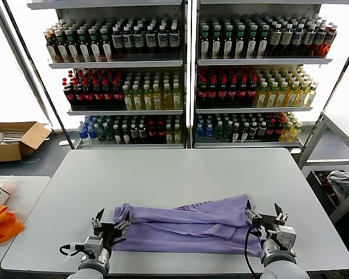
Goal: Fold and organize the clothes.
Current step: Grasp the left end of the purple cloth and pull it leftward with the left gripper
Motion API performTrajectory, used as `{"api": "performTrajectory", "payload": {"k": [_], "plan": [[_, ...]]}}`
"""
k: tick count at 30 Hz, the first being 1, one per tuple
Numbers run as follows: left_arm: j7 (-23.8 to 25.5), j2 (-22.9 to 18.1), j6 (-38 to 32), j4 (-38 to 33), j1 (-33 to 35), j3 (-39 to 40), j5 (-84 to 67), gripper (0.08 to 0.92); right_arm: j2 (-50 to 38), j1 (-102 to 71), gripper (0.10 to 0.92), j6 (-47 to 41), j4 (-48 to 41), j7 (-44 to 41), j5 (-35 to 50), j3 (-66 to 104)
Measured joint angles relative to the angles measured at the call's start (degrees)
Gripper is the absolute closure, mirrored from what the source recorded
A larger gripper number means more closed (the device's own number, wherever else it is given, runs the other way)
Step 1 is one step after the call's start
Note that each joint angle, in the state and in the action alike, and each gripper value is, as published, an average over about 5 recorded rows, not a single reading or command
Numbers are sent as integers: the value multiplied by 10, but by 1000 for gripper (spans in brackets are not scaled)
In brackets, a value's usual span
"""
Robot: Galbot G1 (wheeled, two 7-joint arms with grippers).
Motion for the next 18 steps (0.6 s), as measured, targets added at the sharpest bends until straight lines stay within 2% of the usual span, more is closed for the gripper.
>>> {"api": "performTrajectory", "payload": {"k": [6,9,18], "plan": [[-5,-4,9,-3,13,-4,-31,177,-2,-3,203,0,12,0,3,-1],[-6,-5,16,-2,15,-6,-48,203,-3,-4,203,0,17,0,5,1],[-3,-5,31,9,16,-9,-98,449,-8,-4,203,-2,27,2,11,11]]}}
